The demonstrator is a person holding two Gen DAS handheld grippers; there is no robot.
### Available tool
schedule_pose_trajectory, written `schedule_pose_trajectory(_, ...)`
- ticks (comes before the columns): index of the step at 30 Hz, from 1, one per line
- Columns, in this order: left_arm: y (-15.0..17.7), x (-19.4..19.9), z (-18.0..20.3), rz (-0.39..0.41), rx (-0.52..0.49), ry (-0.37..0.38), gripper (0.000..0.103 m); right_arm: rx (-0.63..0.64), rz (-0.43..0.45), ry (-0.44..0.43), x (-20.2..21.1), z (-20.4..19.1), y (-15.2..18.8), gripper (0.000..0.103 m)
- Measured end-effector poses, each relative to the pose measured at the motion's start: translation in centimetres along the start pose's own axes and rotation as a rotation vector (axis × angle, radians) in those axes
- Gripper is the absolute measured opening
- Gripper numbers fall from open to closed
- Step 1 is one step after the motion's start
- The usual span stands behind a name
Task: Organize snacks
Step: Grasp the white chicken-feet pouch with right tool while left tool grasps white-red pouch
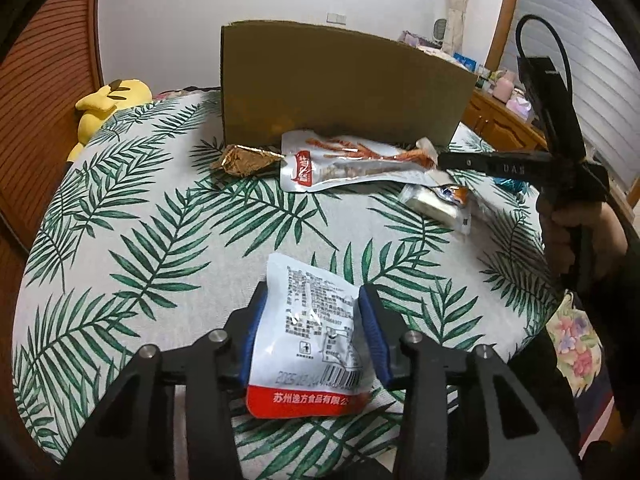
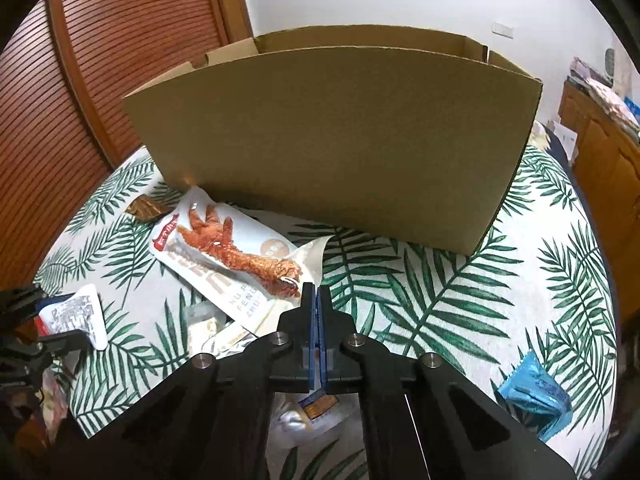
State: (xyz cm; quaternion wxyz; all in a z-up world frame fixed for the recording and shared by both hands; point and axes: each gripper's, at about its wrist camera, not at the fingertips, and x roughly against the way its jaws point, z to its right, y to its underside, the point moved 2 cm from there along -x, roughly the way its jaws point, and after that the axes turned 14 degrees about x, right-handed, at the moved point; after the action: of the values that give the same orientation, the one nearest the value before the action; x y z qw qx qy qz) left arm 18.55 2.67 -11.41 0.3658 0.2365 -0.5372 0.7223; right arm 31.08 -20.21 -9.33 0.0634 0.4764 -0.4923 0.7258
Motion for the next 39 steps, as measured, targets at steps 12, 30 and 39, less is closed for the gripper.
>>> schedule_pose_trajectory(12, -0.7, 1.9, -0.4, 0.077, 0.037, 0.029, 0.04, 0.053, 0.079, 0.02, 3.4, -2.4, -0.7, 0.002)
schedule_pose_trajectory(30, -2.1, 2.8, -2.4, 0.119, 0.089, 0.047, 0.041, 0.383, -0.04, -0.083, -3.6, -8.3, -5.0, 0.077)
schedule_pose_trajectory(39, -2.4, 2.6, -3.3, 0.119, 0.102, 0.057, 0.041, 0.481, -0.144, -0.083, -5.9, -9.2, -4.2, 0.079)
